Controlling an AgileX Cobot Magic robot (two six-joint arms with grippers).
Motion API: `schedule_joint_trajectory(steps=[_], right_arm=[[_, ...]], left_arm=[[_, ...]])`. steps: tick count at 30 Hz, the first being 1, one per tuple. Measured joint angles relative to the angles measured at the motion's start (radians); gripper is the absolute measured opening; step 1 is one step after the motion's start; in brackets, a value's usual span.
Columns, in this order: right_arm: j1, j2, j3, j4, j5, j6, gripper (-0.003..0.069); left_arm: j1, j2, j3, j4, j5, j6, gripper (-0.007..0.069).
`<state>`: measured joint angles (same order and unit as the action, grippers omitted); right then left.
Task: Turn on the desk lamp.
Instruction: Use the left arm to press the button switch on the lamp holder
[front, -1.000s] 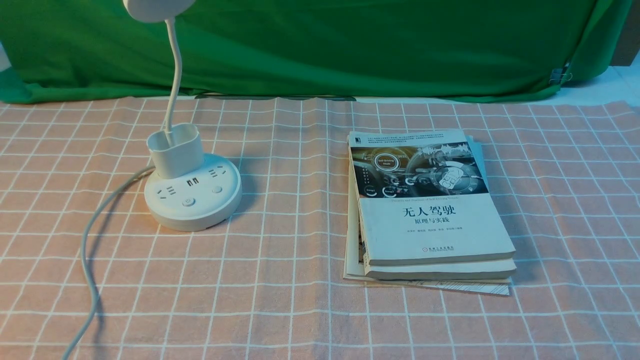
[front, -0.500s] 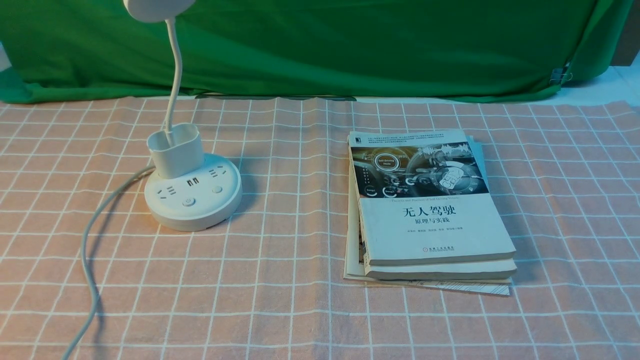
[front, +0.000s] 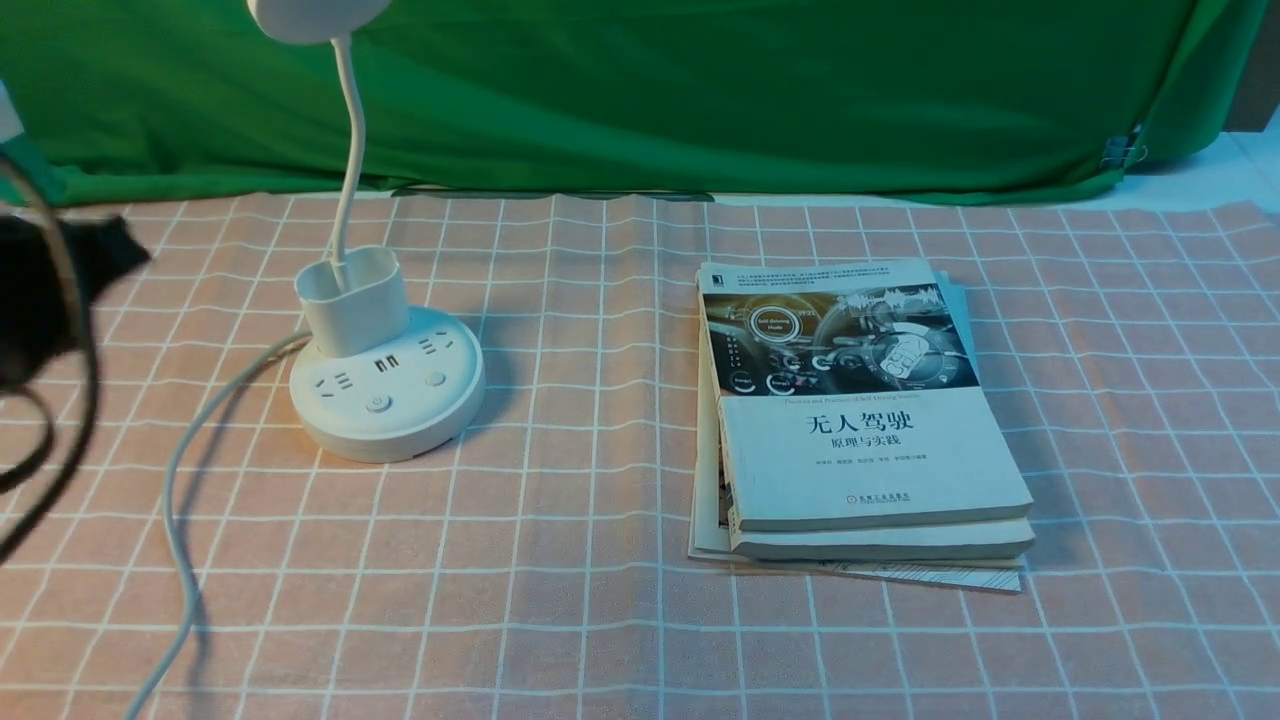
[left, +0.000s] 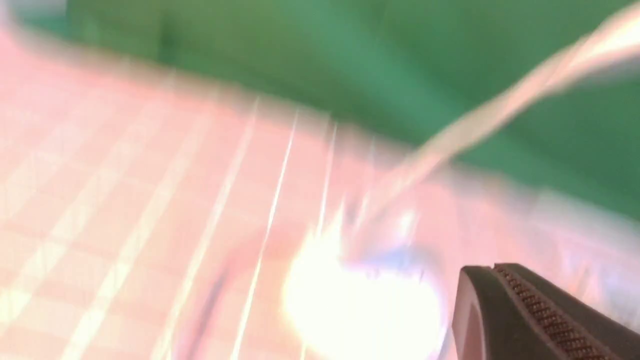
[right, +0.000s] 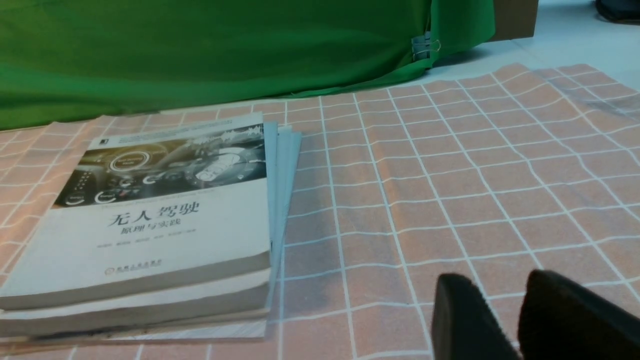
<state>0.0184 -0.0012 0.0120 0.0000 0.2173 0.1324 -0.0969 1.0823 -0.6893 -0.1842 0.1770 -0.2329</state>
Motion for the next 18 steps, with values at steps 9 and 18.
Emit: schedule_joint_trajectory(steps=[9,18], right_arm=[[0.000,0.000,0.000,0.000,0.000,0.000,0.0238],[0.000,0.000,0.000,0.000,0.000,0.000,0.0238]], left_arm=[[-0.216,0.459,-0.352,0.020,0.325,0.156,0.0021],[-0.288,0.781,-0.629,0.370,0.421,-0.047,0.0021]])
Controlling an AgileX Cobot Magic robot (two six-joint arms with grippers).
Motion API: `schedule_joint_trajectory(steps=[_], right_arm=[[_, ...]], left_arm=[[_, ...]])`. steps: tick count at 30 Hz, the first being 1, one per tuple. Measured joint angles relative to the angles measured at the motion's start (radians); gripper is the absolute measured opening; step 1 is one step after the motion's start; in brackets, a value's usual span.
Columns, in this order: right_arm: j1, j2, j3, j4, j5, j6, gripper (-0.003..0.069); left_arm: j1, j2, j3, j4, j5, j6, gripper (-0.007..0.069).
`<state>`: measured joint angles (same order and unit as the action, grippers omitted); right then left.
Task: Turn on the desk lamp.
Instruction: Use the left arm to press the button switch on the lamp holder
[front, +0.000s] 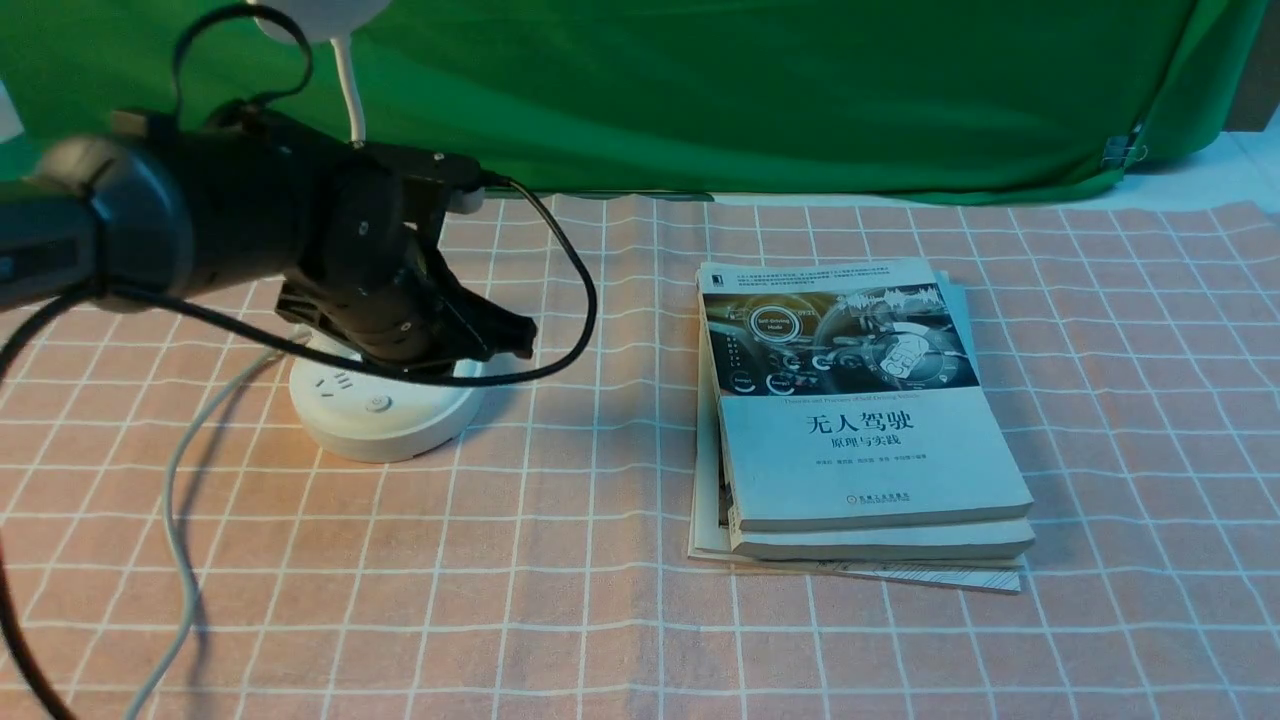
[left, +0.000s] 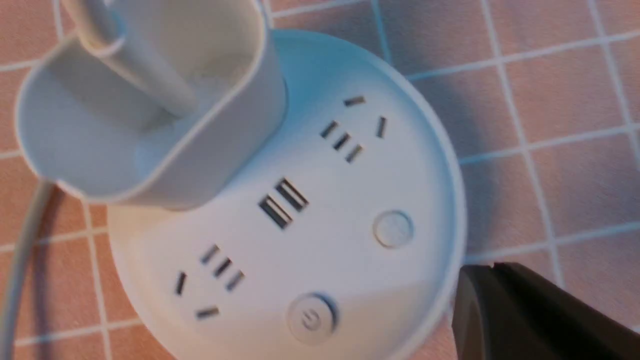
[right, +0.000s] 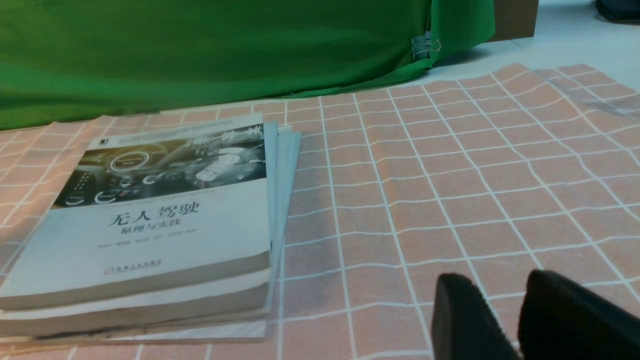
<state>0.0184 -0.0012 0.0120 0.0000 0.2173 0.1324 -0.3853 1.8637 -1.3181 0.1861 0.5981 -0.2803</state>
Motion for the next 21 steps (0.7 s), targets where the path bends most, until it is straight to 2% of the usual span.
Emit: schedule_joint_trajectory(steps=[6,21], right_arm=[[0.000,0.000,0.000,0.000,0.000,0.000,0.0238],[0.000,0.000,0.000,0.000,0.000,0.000,0.0238]], left_arm=[[0.013,0.083,-0.049,0.070,-0.005,-0.045,0.0021],[0.053,0.126,-0.057,0.053,-0.041,-0.081,0.0021]])
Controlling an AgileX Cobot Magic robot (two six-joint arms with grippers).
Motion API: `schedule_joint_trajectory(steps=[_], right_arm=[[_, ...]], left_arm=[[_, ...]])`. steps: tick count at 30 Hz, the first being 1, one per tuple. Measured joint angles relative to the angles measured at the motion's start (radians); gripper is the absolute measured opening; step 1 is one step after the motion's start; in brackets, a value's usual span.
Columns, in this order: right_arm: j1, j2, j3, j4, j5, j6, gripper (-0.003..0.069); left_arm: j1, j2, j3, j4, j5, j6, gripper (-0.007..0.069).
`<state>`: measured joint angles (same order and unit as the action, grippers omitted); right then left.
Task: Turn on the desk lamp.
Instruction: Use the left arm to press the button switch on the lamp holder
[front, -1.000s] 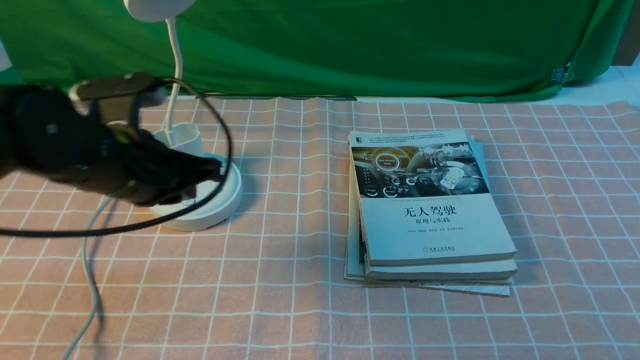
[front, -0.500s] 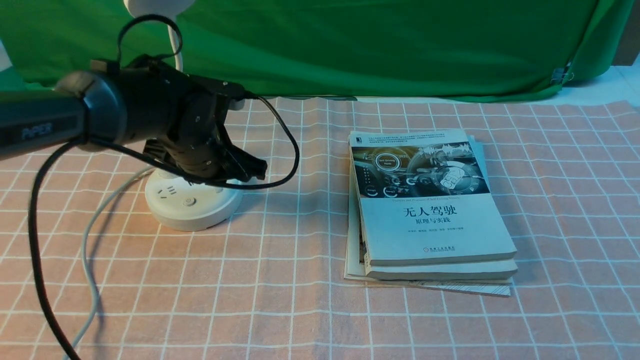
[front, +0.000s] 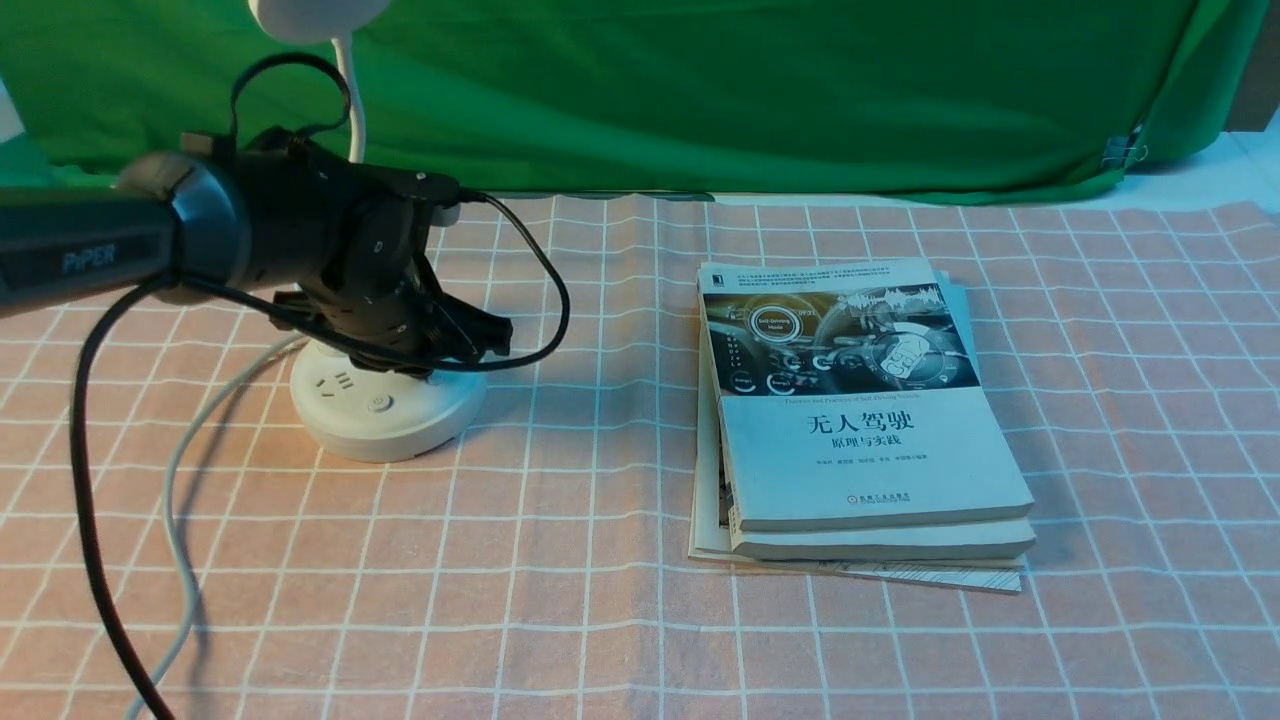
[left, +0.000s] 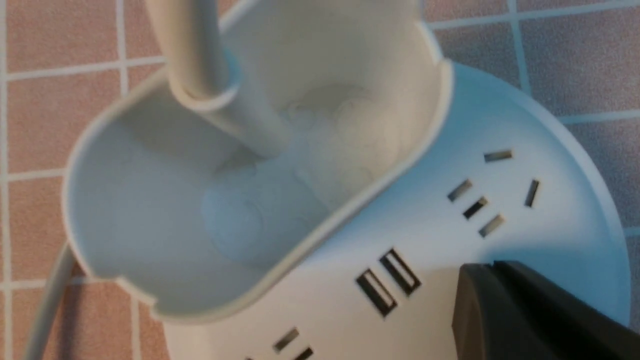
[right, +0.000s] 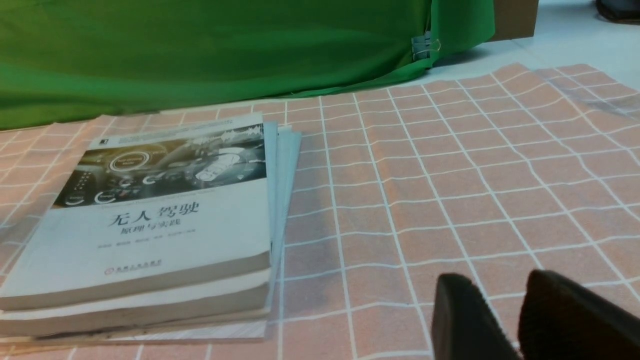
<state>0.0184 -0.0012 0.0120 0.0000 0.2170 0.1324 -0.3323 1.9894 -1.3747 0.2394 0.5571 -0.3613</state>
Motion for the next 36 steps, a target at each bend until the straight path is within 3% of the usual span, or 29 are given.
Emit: schedule_joint_trajectory(steps=[20,36], right_arm=[[0.000,0.000,0.000,0.000,0.000,0.000,0.0238],[0.000,0.000,0.000,0.000,0.000,0.000,0.0238]], left_arm=[[0.000,-0.045,0.000,-0.114,0.001,0.040,0.0021],[0.000,-0.006,0.007,-0.121,-0.003,0.049,0.0021]])
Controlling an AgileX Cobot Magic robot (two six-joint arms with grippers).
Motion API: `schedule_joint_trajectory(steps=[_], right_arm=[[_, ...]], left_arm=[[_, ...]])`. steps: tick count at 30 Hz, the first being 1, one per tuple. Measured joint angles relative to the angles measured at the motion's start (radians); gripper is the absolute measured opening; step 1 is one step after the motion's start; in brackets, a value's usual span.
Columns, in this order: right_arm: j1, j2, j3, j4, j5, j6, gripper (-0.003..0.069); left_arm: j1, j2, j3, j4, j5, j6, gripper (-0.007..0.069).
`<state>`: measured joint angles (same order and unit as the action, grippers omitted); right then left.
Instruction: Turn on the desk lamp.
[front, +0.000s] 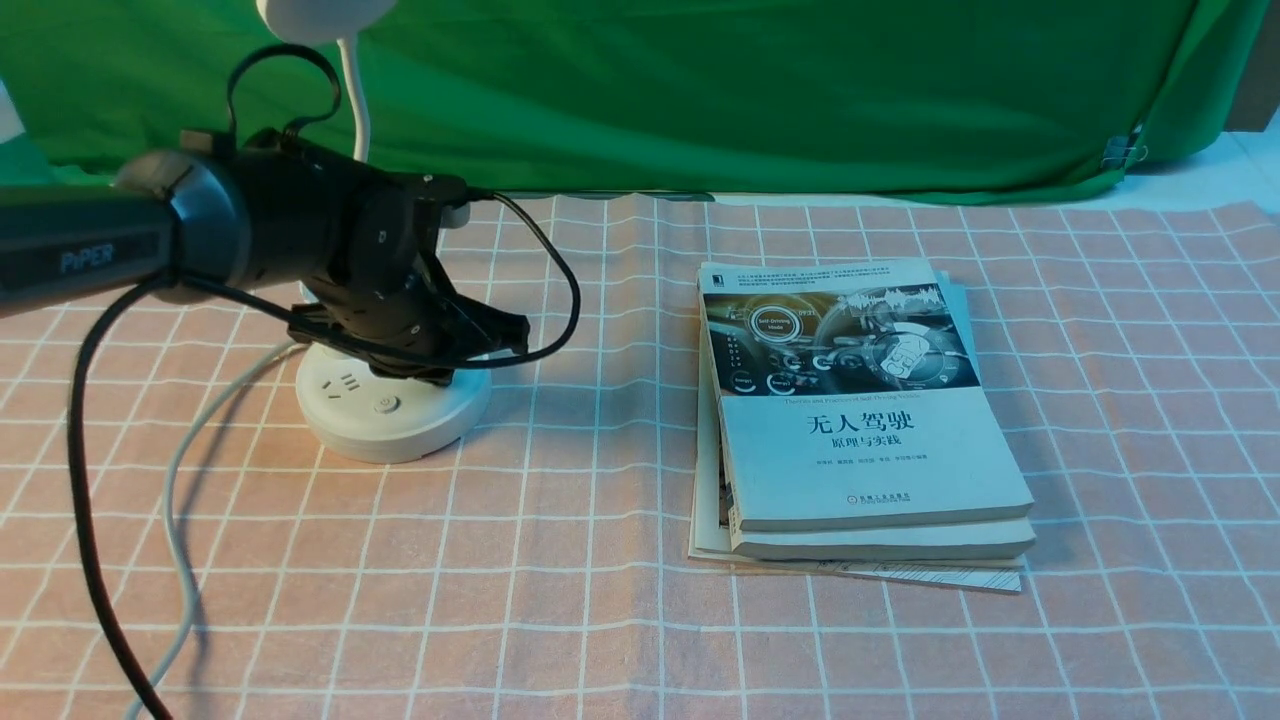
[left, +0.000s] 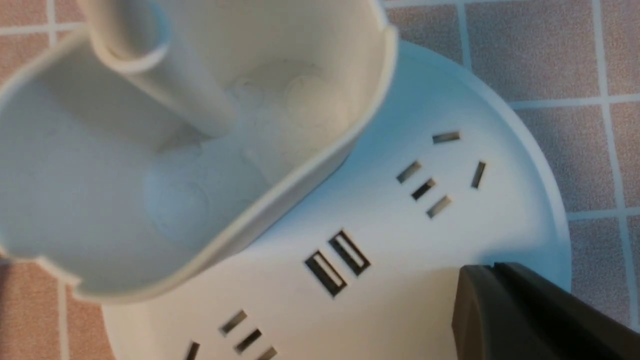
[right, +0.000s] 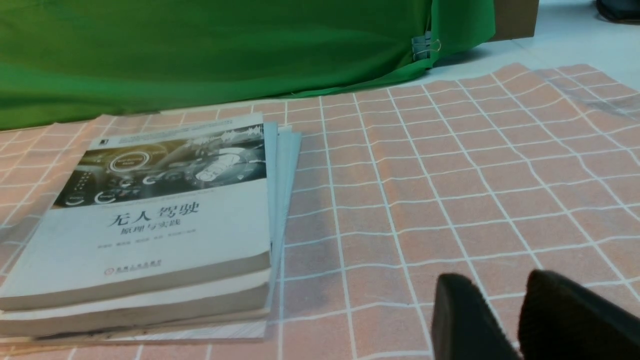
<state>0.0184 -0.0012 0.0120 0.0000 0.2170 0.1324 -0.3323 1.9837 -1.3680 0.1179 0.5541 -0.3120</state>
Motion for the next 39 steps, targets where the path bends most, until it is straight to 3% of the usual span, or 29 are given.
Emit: schedule_joint_trajectory(steps=[10,18,26,29,39], right_arm=[[0.000,0.000,0.000,0.000,0.000,0.000,0.0241],[0.000,0.000,0.000,0.000,0.000,0.000,0.0241],[0.000,0.000,0.000,0.000,0.000,0.000,0.0241],[0.000,0.000,0.000,0.000,0.000,0.000,0.0241],[0.000,0.000,0.000,0.000,0.000,0.000,0.0241]], left_arm=[[0.000,-0.023,0.039,0.003,-0.047,0.010,0.0021],[0.000,-0.202,0.091,-0.080,0.093,0.051,0.0021],[0.000,-0.539,0.350,-0.185,0.115,0.119,0.0021],[0.000,-0.781,0.483,-0.217,0.106,0.156,0.0021],[0.000,-1.349,0.813,-0.240,-0.204,0.162,0.0021]])
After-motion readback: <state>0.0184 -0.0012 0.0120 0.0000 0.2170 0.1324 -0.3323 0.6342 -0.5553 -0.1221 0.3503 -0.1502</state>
